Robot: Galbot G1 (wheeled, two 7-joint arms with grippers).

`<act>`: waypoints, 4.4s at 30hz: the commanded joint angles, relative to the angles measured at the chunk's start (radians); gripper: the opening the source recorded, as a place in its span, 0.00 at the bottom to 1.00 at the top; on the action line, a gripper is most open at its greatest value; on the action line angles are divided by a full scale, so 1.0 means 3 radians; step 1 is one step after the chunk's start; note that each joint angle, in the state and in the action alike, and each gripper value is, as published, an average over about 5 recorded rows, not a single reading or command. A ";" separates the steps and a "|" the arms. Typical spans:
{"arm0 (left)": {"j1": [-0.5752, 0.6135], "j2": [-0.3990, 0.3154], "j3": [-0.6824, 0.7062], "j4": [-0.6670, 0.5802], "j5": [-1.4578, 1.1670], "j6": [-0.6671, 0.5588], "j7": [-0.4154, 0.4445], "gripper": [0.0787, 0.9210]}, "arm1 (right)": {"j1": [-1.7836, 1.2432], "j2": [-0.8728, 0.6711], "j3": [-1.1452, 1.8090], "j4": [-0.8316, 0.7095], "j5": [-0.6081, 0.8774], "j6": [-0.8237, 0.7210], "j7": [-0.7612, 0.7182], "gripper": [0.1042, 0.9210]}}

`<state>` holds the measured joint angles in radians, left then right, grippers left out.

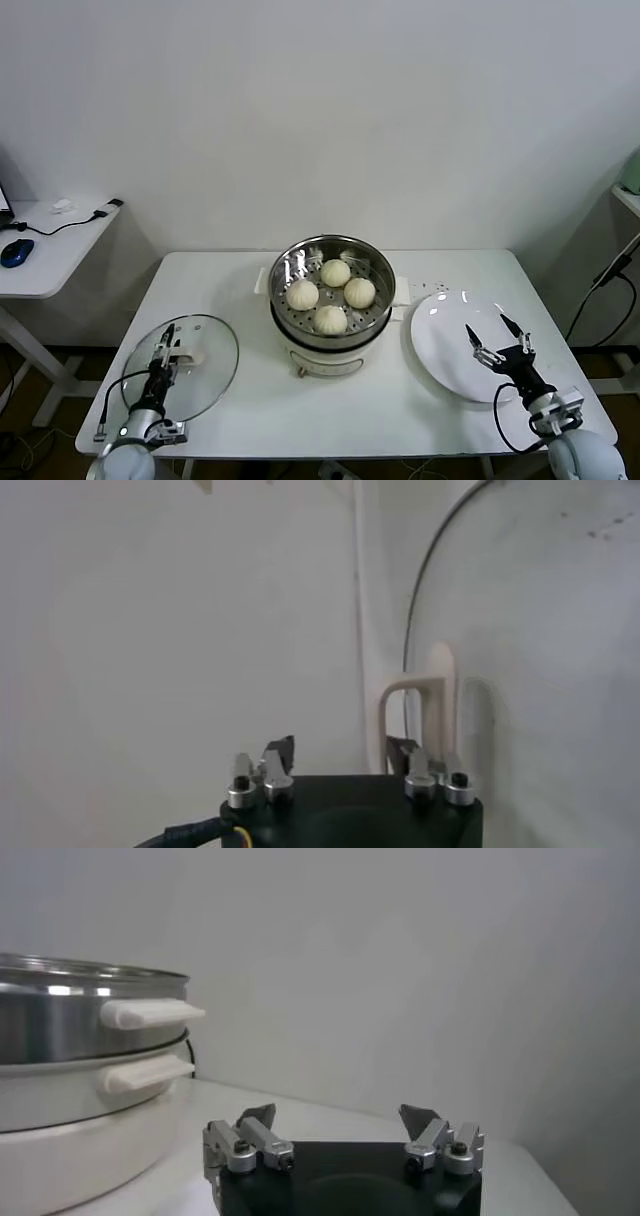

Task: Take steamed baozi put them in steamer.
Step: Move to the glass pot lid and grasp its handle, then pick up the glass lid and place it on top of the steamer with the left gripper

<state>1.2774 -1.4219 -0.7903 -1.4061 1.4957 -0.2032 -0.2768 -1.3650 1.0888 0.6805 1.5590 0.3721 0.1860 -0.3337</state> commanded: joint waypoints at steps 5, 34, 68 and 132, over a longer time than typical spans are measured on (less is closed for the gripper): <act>-0.0047 0.0028 0.0005 0.0049 -0.0177 -0.0034 0.0011 0.43 | 0.0007 0.0051 0.0033 -0.0078 -0.0084 0.0048 -0.0021 0.88; 0.0722 0.1123 0.0694 -0.2677 -0.1110 0.1913 0.0795 0.09 | 0.0314 0.0026 -0.0023 -0.0394 -0.0195 0.0138 0.0083 0.88; -0.1462 -0.0138 0.3325 -0.1239 0.0324 0.3292 0.2037 0.09 | 0.0517 0.0119 0.0023 -0.0679 -0.0336 0.0230 0.0171 0.88; -0.1453 -0.0400 0.3142 -0.0695 0.0246 0.3206 0.1934 0.12 | 0.0459 0.0162 0.0174 -0.0752 -0.0419 0.0324 0.0077 0.88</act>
<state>0.8326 -1.5612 0.1453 -1.5781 1.5658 0.7360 0.2717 -1.2274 1.1393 0.7288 1.3345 0.2468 0.2846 -0.3086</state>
